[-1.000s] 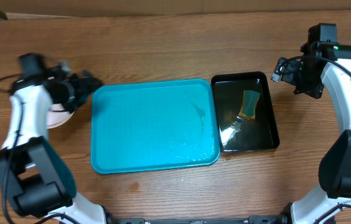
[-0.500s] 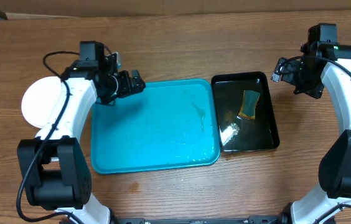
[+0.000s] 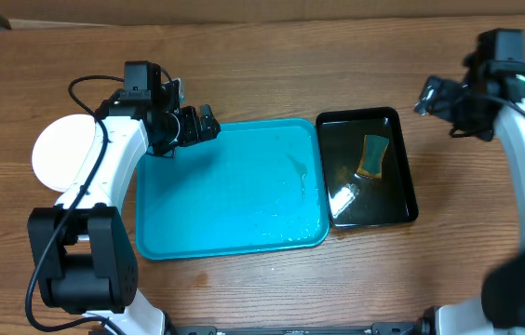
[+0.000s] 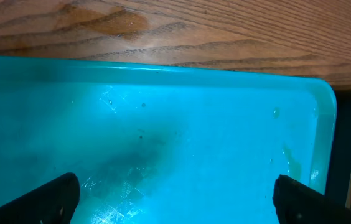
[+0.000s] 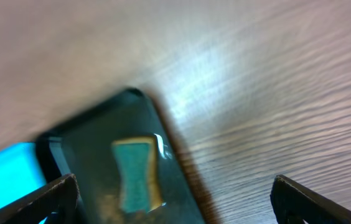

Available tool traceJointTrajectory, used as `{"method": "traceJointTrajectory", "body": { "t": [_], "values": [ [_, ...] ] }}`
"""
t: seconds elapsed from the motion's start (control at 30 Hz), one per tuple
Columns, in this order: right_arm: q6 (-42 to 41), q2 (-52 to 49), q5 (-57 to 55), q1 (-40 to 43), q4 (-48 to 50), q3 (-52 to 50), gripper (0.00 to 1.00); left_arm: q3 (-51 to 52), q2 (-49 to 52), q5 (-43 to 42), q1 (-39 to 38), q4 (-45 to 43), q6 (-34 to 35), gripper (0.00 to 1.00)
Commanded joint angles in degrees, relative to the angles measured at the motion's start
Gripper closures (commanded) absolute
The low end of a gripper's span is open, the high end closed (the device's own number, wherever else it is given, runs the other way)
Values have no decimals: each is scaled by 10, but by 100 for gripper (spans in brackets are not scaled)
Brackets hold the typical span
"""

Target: Clean dirty plates on tray and stack at the side

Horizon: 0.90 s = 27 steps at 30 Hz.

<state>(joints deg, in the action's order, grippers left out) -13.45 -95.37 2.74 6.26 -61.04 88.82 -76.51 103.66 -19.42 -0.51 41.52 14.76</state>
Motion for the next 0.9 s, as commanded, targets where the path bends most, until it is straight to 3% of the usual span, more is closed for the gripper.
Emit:
{"method": "traceJointTrajectory", "body": {
  "t": [0.0,0.2,0.57,0.73,0.87],
  "values": [
    [-3,137,-1,-3,3,15,0,-2,5,5,0,-2,-11,0],
    [-3,306,-1,-3,3,15,0,-2,5,5,0,-2,-10,0],
    [17,519,-23,-41,18,-22,0,-2,5,5,0,-2,-10,0],
    [18,640,-34,-40,141,-158,0,-2,5,5,0,-2,-11,0],
    [16,746,-25,-39,304,-331,0,-2,5,5,0,-2,-10,0]
  ]
}}
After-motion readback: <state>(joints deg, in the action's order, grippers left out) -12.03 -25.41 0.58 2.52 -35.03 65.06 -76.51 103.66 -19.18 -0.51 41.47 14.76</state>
